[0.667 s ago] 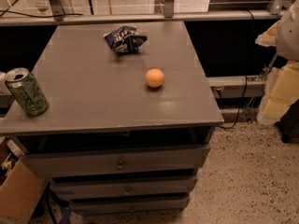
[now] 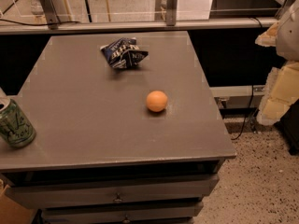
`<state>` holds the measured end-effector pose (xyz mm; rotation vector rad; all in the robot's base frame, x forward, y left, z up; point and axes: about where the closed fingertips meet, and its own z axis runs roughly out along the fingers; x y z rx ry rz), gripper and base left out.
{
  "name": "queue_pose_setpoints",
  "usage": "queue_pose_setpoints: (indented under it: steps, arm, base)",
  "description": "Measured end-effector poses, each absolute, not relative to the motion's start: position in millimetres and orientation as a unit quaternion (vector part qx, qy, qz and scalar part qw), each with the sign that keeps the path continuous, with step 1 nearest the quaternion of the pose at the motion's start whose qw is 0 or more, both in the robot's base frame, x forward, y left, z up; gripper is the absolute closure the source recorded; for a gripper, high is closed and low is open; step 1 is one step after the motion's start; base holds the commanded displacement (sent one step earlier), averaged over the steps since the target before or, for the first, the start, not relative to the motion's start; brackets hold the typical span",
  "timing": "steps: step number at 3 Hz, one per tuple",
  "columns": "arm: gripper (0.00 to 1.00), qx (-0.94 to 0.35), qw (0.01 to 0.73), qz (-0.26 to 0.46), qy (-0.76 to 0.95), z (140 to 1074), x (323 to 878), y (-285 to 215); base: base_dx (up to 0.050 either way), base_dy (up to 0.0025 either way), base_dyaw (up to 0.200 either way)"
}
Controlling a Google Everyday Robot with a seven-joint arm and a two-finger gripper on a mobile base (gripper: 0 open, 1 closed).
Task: Move blue chip bag near green can
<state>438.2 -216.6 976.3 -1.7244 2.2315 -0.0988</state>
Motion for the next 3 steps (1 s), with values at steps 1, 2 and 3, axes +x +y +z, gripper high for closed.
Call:
queue_pose_setpoints:
  steps: [1, 2, 3]
  arm:
    - [0.0, -0.605, 0.188, -0.019, 0.773, 963, 459, -204]
    - [0.0, -0.611, 0.253, 0.032, 0.749, 930, 509, -164]
    - [0.0, -0.612, 0.309, 0.067, 0.725, 914, 551, -127]
  base:
    - [0.0, 0.0, 0.0]
    - [0.0, 0.0, 0.0]
    - [0.0, 0.0, 0.0]
